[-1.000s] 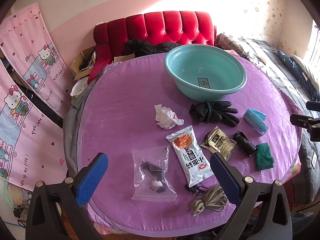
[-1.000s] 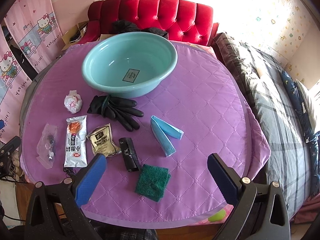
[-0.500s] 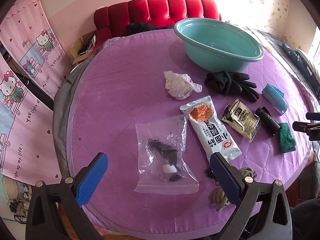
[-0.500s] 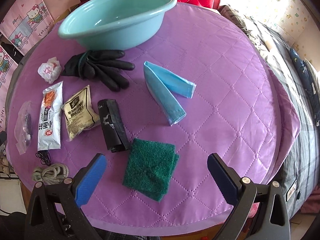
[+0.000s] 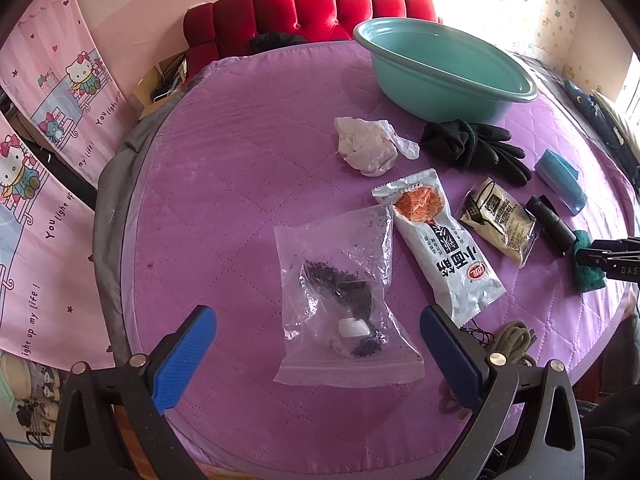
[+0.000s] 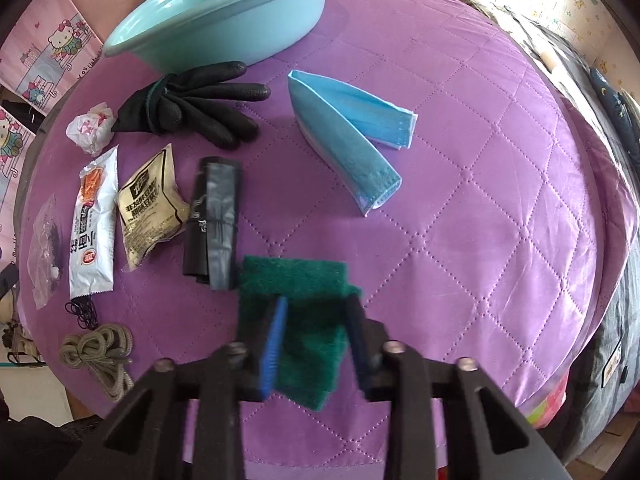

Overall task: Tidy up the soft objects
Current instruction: 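Reach the right gripper to the green scouring pad and grasp it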

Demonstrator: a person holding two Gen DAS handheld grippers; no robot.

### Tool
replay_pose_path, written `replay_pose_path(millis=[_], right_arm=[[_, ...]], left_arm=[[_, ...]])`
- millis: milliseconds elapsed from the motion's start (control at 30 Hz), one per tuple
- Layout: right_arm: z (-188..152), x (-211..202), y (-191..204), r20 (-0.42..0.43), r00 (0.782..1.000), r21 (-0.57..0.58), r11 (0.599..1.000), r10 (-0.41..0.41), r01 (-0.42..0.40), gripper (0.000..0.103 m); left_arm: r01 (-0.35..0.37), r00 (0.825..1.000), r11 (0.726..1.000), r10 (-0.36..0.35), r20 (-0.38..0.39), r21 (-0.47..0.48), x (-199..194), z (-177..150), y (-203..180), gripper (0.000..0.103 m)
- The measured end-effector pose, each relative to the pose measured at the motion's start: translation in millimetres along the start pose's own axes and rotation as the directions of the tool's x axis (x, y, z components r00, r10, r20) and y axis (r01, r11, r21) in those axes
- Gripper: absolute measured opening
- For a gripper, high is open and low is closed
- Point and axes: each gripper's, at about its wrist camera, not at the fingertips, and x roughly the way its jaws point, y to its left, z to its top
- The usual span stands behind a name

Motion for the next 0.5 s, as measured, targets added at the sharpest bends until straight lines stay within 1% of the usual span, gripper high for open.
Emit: replay_pose_path(millis=[33,67,133,233,400,467,500], right_arm=[[-0.9,-0.4,0.7,0.0,1.0,0.002,1.0,0.005,-0.005,0.007],[-1.8,-2.5,1.9,0.0,1.0,-0.002,1.0,0.001,-0.001,0.007],[-3.5,-10.0,7.0,-0.005,1.0,-0.012,1.0,-0.009,0.009,0.003],[-7.0,-20.6,8.6,0.008,1.0,-0.02,1.0,-0.018,0.019,0.0],[-11.3,-35.5,8.3,0.021,0.999,-0.016,1.0,-0.026,0.026,0.0],[-7.6,-37.9,6.7,-0.02,0.999,-0.02,0.999,-0.034,0.034,0.002],[-7.6,-33.6,4.6,-0.025,0.999,-0.018,0.999,-0.035,0.035,0.004]], left_arm=[[0.0,1.0,1.0,0.0,0.001,0.001,0.4,0.9,0.6,0.103],[0.001,1.0,1.0,-0.001,0.004,0.003,1.0,1.4,0.8,0.103],[0.006,1.0,1.0,-0.006,0.001,0.004,3.8,3.0,1.0,0.103],[0.017,1.0,1.0,-0.017,-0.003,0.005,7.9,4.6,0.2,0.103],[0.029,1.0,1.0,-0.029,-0.006,0.009,12.3,8.2,-2.0,0.103],[0.033,0.999,0.999,-0.033,-0.003,0.015,12.8,10.1,-3.8,0.103],[0.033,0.999,0.999,-0.033,0.0,0.018,13.0,11.0,-4.8,0.103]])
